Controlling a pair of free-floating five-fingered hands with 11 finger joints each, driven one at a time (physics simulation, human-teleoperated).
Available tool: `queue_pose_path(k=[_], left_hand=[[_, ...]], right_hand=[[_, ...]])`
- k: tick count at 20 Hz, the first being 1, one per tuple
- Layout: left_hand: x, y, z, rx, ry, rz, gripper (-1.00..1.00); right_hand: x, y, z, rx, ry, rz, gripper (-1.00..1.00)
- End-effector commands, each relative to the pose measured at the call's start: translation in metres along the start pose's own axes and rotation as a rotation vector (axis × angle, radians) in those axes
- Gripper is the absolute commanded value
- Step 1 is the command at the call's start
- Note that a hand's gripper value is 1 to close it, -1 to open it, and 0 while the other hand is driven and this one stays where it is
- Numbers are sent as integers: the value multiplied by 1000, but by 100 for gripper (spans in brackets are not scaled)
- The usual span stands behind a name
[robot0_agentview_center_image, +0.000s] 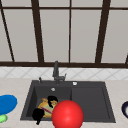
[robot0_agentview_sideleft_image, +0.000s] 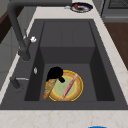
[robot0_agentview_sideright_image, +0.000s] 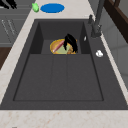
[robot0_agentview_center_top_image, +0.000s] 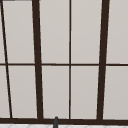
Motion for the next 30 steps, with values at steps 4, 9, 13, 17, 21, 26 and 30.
queue_pose_path(k=[4,9,13,17,21,26,30], left_hand=[[0,0,0,0,0,0,0],[0,0,0,0,0,0,0],[0,0,0,0,0,0,0],[0,0,0,0,0,0,0],[0,0,0,0,0,0,0],[0,0,0,0,0,0,0],[0,0,0,0,0,0,0]], right_hand=[[23,6,-13,-79,148,-59,100],[30,1,-17,-178,183,21,100],[29,-10,-24,-188,174,56,100],[29,-12,-28,-195,182,95,100],[27,-6,-27,-195,179,110,100],[6,-26,-24,-233,177,79,100],[3,-44,-28,-210,172,72,100]])
